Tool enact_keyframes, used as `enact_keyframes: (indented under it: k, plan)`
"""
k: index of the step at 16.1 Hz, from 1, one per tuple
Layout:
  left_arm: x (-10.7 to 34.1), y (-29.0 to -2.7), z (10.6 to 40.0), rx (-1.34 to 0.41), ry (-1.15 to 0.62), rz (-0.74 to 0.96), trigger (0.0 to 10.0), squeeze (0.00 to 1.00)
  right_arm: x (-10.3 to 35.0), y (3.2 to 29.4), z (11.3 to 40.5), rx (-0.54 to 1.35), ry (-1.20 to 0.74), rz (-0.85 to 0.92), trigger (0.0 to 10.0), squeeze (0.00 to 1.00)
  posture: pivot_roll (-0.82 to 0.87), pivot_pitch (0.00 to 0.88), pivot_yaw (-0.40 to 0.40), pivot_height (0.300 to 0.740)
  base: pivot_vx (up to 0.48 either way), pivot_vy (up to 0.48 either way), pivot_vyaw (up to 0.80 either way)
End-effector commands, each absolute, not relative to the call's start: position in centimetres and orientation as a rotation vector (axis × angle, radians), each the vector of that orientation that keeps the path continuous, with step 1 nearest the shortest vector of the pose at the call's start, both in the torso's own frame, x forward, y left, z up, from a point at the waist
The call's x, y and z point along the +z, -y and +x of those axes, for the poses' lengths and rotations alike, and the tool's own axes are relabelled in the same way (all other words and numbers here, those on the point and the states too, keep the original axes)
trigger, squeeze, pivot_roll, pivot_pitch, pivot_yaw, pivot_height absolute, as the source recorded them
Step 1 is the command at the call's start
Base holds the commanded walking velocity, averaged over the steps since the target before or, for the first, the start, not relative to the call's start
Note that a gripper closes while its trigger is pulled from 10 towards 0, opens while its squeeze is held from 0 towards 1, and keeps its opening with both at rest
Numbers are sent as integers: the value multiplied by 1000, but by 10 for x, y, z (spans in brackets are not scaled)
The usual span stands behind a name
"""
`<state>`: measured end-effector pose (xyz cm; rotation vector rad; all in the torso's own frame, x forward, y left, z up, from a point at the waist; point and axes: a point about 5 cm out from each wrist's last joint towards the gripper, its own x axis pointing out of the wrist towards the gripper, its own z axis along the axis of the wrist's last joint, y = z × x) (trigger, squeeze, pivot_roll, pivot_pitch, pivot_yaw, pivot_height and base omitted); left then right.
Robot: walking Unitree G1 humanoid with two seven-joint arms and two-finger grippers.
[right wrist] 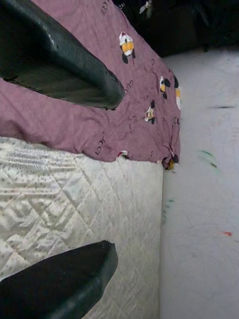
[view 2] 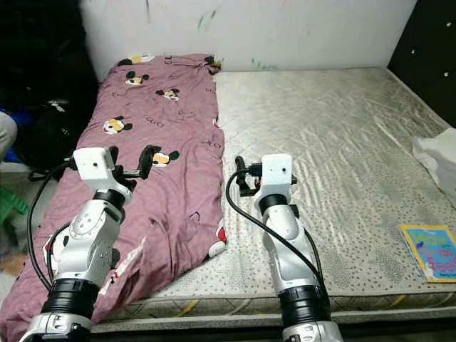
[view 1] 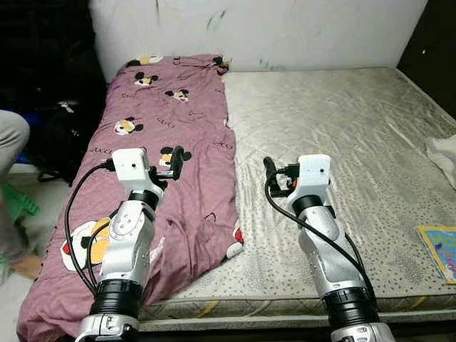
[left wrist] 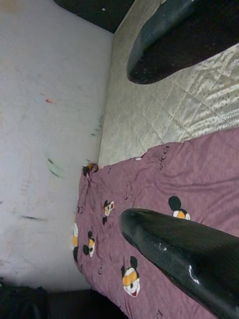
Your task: Clean up the room
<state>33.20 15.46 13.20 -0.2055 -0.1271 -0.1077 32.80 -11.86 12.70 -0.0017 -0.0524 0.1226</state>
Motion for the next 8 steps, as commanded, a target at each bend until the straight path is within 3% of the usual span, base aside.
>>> enact_keyframes:
  k: [1,8]
  plan:
    - [137,-157,334,-107,137,-200,10000,0,126,119,327,119,50,1,10000,0,-131,0,46,740,0,480,0]
    - [128,-151,320,-52,135,-221,10000,0,120,114,326,182,14,-21,10000,0,-94,3,-34,740,0,480,0]
